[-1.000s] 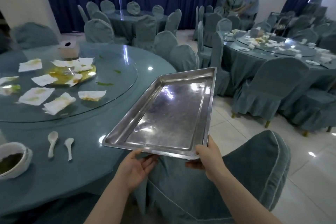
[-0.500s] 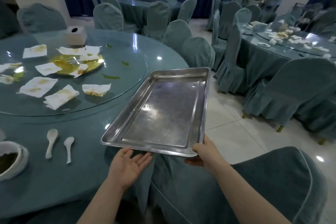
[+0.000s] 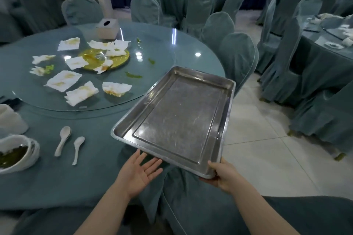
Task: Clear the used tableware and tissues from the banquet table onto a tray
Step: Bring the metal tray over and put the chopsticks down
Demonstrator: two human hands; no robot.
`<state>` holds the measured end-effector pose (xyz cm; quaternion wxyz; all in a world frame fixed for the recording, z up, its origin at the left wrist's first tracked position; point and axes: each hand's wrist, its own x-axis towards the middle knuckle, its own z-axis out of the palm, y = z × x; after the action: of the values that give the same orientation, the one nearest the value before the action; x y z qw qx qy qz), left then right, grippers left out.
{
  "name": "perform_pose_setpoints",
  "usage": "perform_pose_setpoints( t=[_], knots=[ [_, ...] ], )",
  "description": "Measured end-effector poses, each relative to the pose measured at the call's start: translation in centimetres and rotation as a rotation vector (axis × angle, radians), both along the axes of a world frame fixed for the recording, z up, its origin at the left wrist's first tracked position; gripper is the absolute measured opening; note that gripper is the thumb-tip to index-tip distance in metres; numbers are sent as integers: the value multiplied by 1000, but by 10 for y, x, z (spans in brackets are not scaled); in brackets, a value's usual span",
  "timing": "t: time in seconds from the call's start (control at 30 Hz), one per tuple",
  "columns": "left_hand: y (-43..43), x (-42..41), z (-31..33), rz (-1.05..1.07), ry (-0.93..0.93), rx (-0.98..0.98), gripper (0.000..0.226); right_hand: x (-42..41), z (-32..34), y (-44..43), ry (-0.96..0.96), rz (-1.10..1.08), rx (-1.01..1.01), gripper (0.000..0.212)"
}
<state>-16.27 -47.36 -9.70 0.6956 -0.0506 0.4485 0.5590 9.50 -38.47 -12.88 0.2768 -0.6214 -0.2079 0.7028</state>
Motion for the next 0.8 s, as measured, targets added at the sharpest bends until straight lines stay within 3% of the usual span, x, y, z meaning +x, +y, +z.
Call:
perform_pose_setpoints(
  t=[0.13, 0.27, 0.47, 0.63, 0.8],
  knots=[
    [4, 4, -11, 26, 46, -52, 59, 8, -7, 16, -15, 35, -77, 18],
    [7, 7, -16, 78, 71, -95, 58, 2, -14, 23, 94, 111, -163, 41],
    [7, 9, -16, 156, 142, -69, 49, -9, -13, 36, 210, 132, -197, 57],
    [-3, 3, -12, 162, 178, -70, 43, -14, -15, 56, 179, -48, -35, 42],
    [-16, -8, -8, 145, 253, -102, 34, -18, -13, 74, 80, -24, 60, 62]
  ],
)
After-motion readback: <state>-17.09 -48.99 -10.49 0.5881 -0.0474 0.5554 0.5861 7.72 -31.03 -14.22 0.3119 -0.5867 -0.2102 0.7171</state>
